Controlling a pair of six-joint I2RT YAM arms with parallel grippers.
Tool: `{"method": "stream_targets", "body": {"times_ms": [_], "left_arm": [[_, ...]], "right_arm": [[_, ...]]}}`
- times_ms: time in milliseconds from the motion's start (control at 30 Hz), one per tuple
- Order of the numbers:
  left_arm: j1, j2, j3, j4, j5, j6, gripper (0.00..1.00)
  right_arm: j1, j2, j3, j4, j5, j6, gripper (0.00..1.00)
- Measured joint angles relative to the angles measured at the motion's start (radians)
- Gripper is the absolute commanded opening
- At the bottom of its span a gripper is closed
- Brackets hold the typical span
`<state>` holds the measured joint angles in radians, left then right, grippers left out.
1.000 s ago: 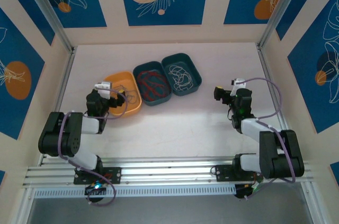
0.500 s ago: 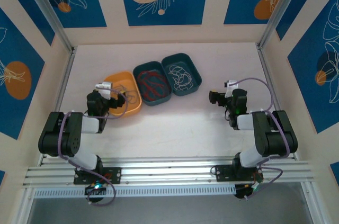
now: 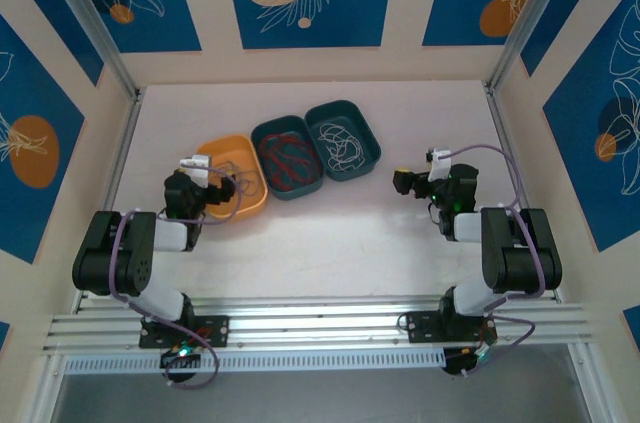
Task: Untangle the cables
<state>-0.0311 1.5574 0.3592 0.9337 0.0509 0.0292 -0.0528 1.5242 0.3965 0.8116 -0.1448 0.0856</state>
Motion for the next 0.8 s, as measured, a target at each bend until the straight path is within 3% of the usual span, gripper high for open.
{"method": "stream_targets", "body": {"times_ms": [800], "left_arm": [[0.000, 0.000, 0.000, 0.000, 0.000, 0.000, 1.00]], "right_arm": [[0.000, 0.000, 0.000, 0.011, -0.021, 0.000, 0.99]]}}
